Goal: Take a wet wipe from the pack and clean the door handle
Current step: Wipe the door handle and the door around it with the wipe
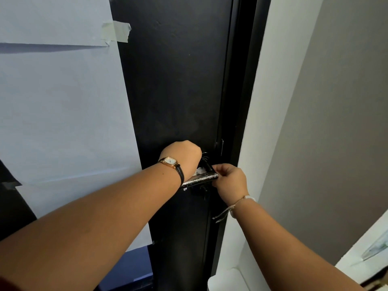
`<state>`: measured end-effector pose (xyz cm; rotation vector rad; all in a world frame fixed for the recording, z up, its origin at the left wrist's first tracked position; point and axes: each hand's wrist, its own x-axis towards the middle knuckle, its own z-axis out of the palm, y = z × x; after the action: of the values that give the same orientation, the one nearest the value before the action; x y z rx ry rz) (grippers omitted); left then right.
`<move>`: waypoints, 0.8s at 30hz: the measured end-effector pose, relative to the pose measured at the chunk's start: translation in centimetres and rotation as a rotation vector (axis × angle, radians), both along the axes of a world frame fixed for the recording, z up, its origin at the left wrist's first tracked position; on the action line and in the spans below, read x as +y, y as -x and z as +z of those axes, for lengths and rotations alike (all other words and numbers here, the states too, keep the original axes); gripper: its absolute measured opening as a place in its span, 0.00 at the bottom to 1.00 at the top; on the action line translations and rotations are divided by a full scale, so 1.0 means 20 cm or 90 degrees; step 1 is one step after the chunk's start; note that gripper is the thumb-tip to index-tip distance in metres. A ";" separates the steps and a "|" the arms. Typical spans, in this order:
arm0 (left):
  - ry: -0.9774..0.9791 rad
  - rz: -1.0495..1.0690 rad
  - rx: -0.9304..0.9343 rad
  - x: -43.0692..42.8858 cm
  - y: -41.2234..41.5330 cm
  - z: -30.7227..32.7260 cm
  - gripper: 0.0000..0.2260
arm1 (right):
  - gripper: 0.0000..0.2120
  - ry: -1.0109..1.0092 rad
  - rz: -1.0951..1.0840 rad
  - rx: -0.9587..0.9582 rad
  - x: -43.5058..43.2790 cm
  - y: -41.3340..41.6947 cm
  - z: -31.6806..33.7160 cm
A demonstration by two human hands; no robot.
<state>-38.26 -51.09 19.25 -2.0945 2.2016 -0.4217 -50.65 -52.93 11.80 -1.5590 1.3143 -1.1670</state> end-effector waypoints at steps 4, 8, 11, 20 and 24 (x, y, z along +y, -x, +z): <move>-0.011 0.033 0.073 0.02 0.02 0.01 0.07 | 0.07 -0.022 0.014 0.005 0.05 -0.07 -0.02; -0.122 0.108 0.141 0.00 0.01 0.04 0.09 | 0.07 -0.053 -0.053 -0.015 0.02 -0.13 -0.04; -0.095 0.079 0.253 0.03 -0.04 0.01 0.11 | 0.06 -0.032 -0.062 0.002 0.01 -0.12 -0.04; 0.083 0.136 0.290 0.15 -0.11 -0.07 0.14 | 0.06 0.080 -0.082 0.190 -0.01 -0.07 -0.01; 0.128 0.135 0.302 0.15 -0.11 -0.10 0.14 | 0.08 0.042 -0.096 0.080 0.03 -0.11 -0.02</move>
<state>-36.04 -48.00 17.28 -2.7431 2.1935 -0.1430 -48.44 -52.39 11.46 -1.6271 1.5114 -1.2320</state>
